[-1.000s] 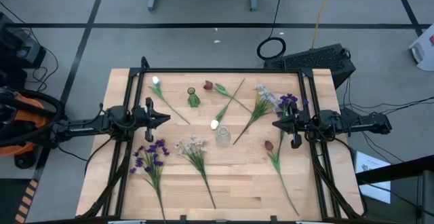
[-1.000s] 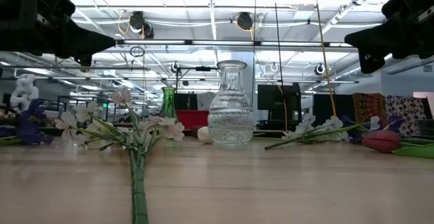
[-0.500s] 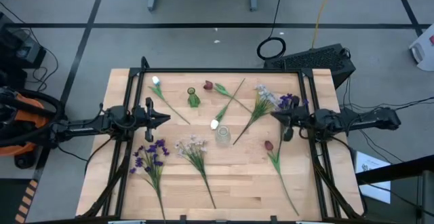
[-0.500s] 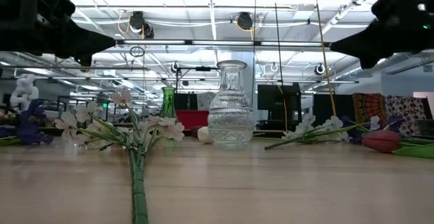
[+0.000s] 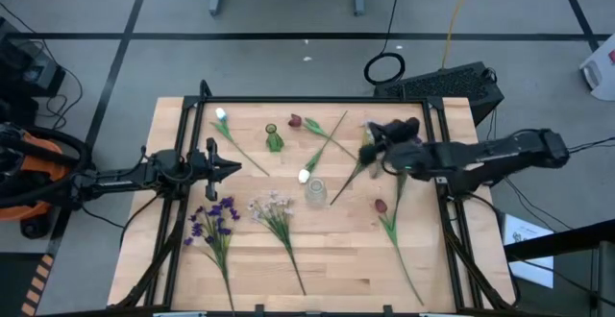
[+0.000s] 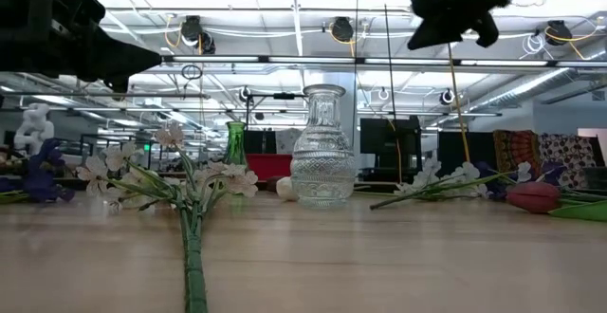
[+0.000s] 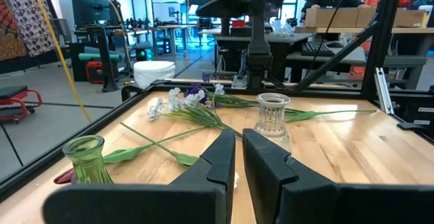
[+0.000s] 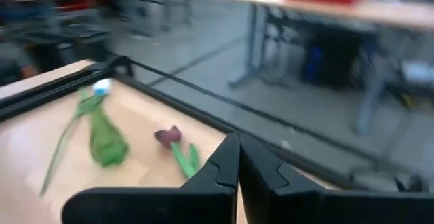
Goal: Sort flowers into vase by color
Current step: Put the top white flowers into the transparent vase
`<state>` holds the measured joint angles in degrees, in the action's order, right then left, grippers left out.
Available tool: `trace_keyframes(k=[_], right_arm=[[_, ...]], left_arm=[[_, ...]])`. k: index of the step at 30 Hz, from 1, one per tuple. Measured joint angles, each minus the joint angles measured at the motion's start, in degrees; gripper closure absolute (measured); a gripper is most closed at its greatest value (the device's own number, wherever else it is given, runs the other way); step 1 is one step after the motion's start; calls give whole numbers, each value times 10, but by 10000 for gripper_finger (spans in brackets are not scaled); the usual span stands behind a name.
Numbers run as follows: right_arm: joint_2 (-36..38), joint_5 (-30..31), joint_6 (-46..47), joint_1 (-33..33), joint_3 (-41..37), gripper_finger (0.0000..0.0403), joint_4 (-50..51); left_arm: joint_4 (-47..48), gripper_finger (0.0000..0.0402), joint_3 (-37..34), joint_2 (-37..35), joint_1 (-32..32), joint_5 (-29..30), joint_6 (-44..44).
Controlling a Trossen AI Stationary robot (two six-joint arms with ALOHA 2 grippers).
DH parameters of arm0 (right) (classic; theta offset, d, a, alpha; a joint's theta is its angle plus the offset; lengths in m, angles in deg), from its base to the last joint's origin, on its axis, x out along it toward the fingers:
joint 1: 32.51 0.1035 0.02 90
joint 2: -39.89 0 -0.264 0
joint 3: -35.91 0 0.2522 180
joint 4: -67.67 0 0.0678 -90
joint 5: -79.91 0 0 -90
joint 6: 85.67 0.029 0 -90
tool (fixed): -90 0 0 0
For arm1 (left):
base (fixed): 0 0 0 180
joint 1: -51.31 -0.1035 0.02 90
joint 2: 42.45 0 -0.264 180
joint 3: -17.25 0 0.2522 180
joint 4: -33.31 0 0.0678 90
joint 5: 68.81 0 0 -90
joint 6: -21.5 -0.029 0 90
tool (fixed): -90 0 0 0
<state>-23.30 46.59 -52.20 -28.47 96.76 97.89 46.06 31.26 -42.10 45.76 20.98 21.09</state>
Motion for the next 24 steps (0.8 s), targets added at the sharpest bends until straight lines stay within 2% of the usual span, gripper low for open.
trace_keyframes(k=[2, 5, 8, 10, 13, 15, 24], right_arm=[[-47, -12, 124, -11, 58, 403, 92], [-109, -85, 296, -31, 133, 403, 248], [-160, -174, 407, -49, 181, 402, 378], [-189, -227, 468, -59, 198, 399, 428], [-223, -301, 534, -73, 204, 388, 455], [-244, -329, 552, -78, 204, 376, 454], [-324, -392, 595, -88, 205, 288, 403]], left_arm=[[0, 366, 0, 0, 0, 0, 0], [0, 366, 0, 0, 0, 0, 0], [0, 366, 0, 0, 0, 0, 0], [0, 366, 0, 0, 0, 0, 0], [0, 366, 0, 0, 0, 0, 0], [0, 366, 0, 0, 0, 0, 0], [0, 366, 0, 0, 0, 0, 0]])
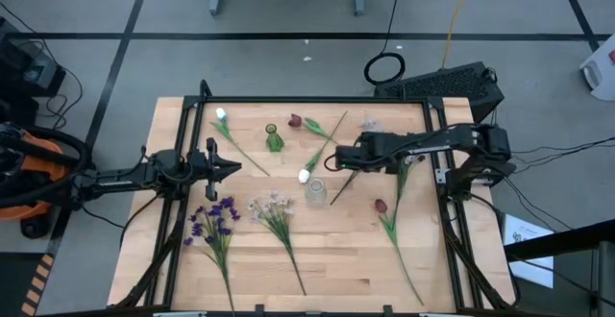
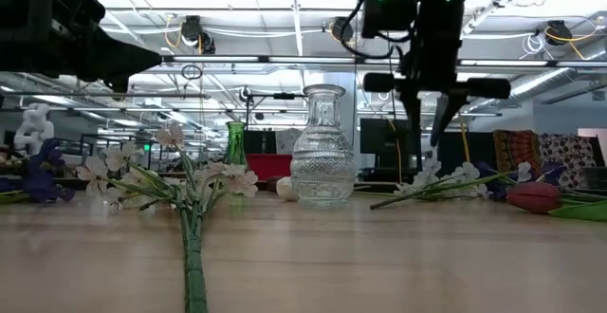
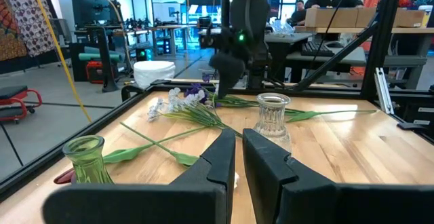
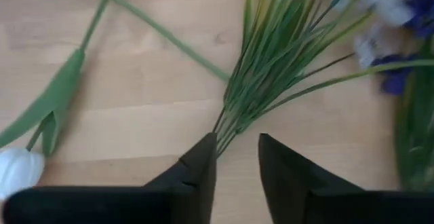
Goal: Sort flowers into vase by color
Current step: Put the top white flowers into the transparent vase
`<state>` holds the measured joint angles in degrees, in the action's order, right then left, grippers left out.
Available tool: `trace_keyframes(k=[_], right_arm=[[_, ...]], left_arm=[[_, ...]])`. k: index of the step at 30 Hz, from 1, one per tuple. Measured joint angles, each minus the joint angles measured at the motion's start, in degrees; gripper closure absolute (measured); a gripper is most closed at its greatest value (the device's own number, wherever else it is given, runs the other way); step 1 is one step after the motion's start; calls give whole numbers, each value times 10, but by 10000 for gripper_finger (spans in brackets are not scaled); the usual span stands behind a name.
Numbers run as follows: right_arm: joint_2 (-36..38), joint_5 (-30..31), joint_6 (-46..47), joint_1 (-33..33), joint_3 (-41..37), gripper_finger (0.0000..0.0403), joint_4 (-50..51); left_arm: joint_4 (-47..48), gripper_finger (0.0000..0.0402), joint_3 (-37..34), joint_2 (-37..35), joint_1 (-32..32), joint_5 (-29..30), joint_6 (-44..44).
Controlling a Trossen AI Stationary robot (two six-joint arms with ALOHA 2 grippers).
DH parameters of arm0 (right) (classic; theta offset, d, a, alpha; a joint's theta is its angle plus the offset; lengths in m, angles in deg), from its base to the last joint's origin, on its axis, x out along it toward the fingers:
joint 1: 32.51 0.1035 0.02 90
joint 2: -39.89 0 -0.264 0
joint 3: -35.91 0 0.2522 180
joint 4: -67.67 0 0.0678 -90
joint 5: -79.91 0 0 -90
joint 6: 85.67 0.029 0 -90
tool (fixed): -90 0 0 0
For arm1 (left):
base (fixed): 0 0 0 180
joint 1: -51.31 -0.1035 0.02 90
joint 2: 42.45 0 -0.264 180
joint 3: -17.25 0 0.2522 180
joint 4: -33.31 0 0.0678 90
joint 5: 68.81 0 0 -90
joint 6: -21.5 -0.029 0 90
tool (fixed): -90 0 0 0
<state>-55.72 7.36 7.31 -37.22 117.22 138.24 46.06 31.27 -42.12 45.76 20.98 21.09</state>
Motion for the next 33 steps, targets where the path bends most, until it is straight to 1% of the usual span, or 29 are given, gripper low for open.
trace_keyframes(k=[5, 9, 14, 19, 22, 24, 29, 33], right_arm=[[-52, -33, 10, -10, 0, 239, -44], [-88, -69, 23, -23, 0, 211, -60], [-110, -83, 45, -25, 0, 196, -57], [-129, -76, 52, -25, 0, 199, -56], [-140, -69, 49, -25, 0, 215, -58], [-147, -62, 38, -24, 2, 238, -61], [-154, -40, 41, -14, 3, 321, -58], [-154, -26, 47, -3, 1, 387, -29]], left_arm=[[0, 366, 0, 0, 0, 0, 0], [0, 366, 0, 0, 0, 0, 0], [0, 366, 0, 0, 0, 0, 0], [0, 366, 0, 0, 0, 0, 0], [0, 366, 0, 0, 0, 0, 0], [0, 366, 0, 0, 0, 0, 0], [0, 366, 0, 0, 0, 0, 0], [0, 366, 0, 0, 0, 0, 0]])
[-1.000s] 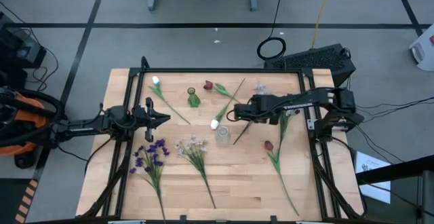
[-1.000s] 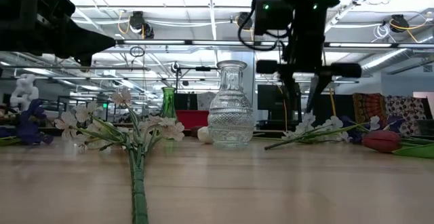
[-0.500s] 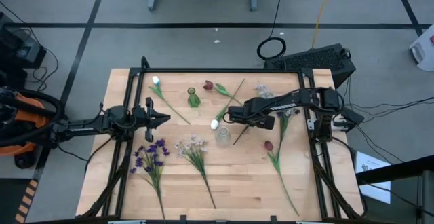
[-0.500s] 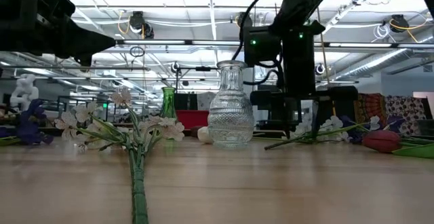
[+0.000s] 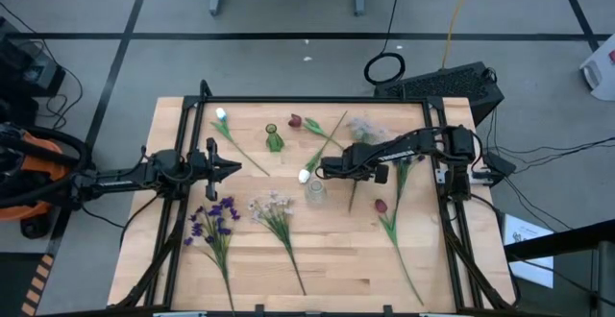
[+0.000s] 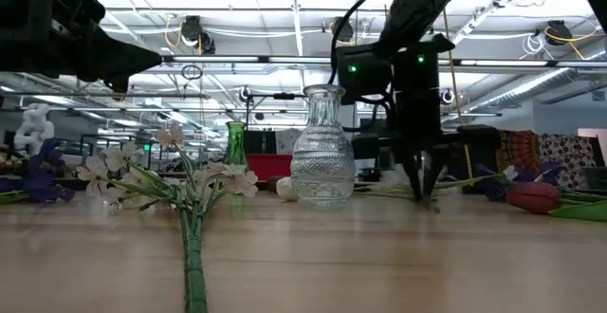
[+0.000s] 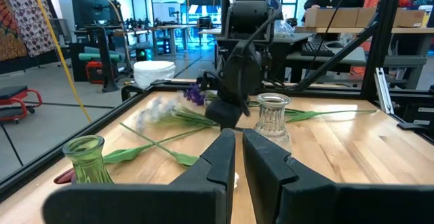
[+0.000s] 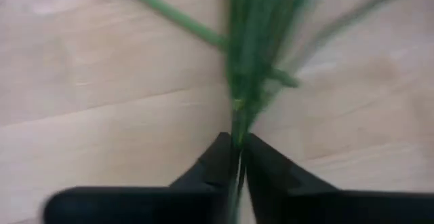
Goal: Sort flowers into vase by color
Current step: Put the top white flowers into the transparent vase
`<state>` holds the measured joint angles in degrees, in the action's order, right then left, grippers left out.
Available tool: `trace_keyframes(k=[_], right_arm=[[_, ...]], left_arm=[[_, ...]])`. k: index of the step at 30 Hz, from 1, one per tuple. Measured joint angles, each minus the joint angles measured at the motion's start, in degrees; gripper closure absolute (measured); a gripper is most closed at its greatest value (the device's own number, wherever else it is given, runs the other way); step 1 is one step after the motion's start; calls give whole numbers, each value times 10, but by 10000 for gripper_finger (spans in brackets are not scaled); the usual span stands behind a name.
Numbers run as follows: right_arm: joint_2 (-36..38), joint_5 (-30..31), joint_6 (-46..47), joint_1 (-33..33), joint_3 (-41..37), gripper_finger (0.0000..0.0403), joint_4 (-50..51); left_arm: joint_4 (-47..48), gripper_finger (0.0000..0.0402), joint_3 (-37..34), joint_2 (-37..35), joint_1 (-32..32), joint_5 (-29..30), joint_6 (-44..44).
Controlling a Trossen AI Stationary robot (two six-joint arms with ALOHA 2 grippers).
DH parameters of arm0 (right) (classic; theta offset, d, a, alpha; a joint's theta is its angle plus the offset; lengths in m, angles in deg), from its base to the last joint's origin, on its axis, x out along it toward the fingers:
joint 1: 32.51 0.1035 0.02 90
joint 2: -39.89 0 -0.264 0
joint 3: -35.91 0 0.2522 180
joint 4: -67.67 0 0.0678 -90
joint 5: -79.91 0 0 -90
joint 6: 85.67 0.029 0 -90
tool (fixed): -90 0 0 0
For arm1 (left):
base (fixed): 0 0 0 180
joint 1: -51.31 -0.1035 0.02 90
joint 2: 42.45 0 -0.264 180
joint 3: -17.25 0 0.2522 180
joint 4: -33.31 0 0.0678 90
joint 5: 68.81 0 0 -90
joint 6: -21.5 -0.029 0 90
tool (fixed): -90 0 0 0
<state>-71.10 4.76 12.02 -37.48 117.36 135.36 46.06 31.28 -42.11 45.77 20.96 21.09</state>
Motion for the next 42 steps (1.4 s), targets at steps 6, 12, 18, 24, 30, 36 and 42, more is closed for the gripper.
trace_keyframes(k=[6, 12, 18, 24, 30, 36, 42], right_arm=[[23, -3, -13, 25, -5, 389, 86], [115, 64, -30, 61, -4, 400, 148], [250, 236, -180, 106, -3, 400, 98], [357, 263, -482, 126, -2, 400, 15], [385, 231, -630, 126, -2, 401, -105], [385, 25, -812, 109, -72, 402, -425], [375, -132, -909, 89, -187, 402, -810]], left_arm=[[0, 366, 0, 0, 0, 0, 0], [0, 366, 0, 0, 0, 0, 0], [0, 366, 0, 0, 0, 0, 0], [0, 366, 0, 0, 0, 0, 0], [0, 366, 0, 0, 0, 0, 0], [0, 366, 0, 0, 0, 0, 0], [0, 366, 0, 0, 0, 0, 0]])
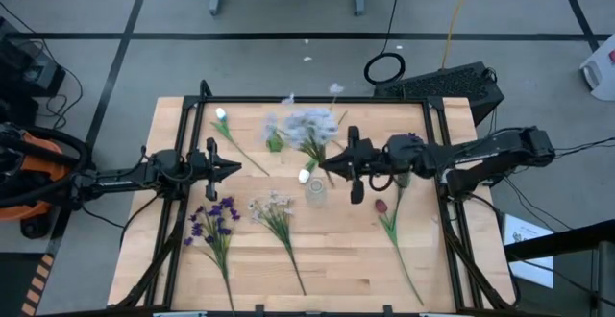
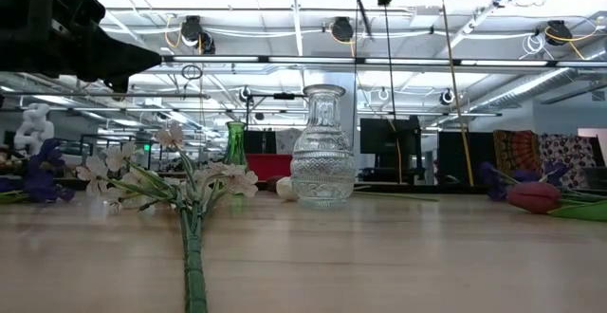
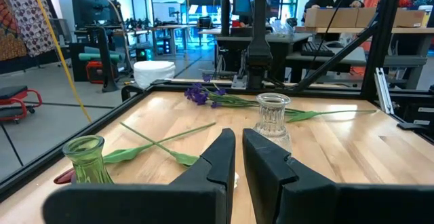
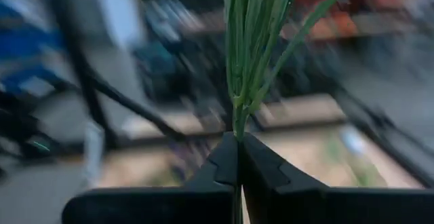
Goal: Sort flowers into vase by color
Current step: Put the top white flowers into the transparent vase
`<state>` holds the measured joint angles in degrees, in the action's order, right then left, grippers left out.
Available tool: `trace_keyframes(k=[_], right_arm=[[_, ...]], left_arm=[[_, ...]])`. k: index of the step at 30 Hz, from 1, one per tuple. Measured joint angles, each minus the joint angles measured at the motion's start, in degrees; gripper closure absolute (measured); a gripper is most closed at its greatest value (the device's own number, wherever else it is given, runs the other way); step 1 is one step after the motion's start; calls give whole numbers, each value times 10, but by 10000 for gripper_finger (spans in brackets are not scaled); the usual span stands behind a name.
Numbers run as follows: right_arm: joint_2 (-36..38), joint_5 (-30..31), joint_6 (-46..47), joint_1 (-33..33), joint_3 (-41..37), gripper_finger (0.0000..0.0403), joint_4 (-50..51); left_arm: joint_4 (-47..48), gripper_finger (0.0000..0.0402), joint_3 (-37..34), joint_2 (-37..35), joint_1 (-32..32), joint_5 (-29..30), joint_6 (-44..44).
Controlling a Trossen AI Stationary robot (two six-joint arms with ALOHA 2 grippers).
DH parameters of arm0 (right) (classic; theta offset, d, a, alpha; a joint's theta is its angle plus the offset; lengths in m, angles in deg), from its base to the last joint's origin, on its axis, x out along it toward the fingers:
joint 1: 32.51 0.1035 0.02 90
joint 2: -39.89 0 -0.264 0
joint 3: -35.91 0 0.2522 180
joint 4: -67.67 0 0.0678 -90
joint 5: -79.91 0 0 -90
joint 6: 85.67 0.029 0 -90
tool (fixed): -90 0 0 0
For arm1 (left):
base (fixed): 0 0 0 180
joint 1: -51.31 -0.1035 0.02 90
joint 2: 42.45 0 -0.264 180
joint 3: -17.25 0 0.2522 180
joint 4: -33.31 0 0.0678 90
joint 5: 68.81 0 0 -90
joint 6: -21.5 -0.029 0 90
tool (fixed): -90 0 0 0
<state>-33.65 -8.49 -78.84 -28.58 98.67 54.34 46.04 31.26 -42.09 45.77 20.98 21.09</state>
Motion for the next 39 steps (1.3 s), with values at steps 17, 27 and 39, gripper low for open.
trace_keyframes(k=[17, 27, 39], right_arm=[[-144, 16, -23, -6, -83, 403, -309], [-147, 16, -30, -13, -83, 402, -286], [-147, 16, -35, -13, -83, 398, -206]], left_arm=[[0, 366, 0, 0, 0, 0, 0], [0, 366, 0, 0, 0, 0, 0], [0, 366, 0, 0, 0, 0, 0]])
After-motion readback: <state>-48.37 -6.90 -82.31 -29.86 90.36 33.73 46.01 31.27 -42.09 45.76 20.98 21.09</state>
